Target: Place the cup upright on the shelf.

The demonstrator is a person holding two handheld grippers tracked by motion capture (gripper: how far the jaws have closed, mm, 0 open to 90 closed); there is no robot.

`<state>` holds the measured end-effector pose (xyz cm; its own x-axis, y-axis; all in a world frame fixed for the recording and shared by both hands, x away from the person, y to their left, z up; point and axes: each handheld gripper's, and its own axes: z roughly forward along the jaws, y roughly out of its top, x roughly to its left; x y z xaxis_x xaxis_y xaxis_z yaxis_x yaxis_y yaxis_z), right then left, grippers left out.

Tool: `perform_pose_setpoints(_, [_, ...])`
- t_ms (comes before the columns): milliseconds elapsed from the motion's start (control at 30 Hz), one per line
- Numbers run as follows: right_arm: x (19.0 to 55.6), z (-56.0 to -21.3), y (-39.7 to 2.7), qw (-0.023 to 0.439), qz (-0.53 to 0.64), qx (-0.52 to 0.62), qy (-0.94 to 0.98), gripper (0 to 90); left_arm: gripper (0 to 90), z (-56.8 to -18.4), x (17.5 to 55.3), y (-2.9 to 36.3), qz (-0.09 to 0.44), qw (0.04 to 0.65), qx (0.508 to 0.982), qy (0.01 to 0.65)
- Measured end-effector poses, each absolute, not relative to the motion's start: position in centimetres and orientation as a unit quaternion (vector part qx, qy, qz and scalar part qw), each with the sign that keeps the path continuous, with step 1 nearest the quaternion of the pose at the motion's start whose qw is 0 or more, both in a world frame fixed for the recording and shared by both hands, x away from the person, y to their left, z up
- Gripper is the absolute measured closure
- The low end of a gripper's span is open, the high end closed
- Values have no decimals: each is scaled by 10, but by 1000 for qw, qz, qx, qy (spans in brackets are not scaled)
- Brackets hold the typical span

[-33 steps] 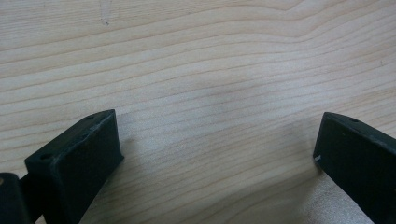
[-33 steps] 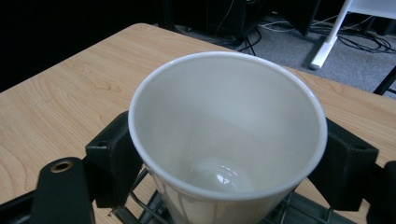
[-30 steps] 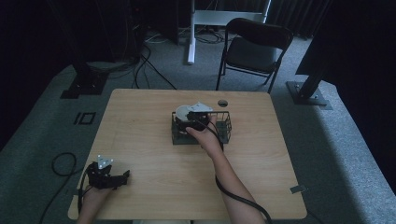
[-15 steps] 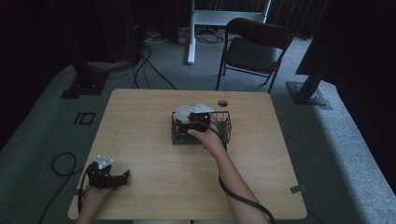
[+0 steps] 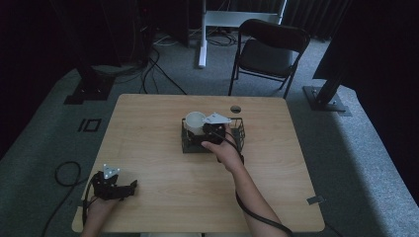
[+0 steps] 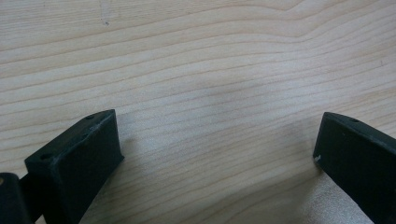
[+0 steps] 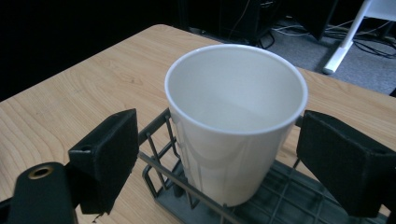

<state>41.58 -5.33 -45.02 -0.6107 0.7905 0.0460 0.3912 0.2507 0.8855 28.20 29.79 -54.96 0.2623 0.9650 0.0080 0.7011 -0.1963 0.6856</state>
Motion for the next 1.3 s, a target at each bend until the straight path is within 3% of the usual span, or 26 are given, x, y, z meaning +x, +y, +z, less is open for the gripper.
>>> perform_pose_setpoints(1300, [356,-486,-133,232,475,404,747,134,9,-550,282,298,227,291,739,563])
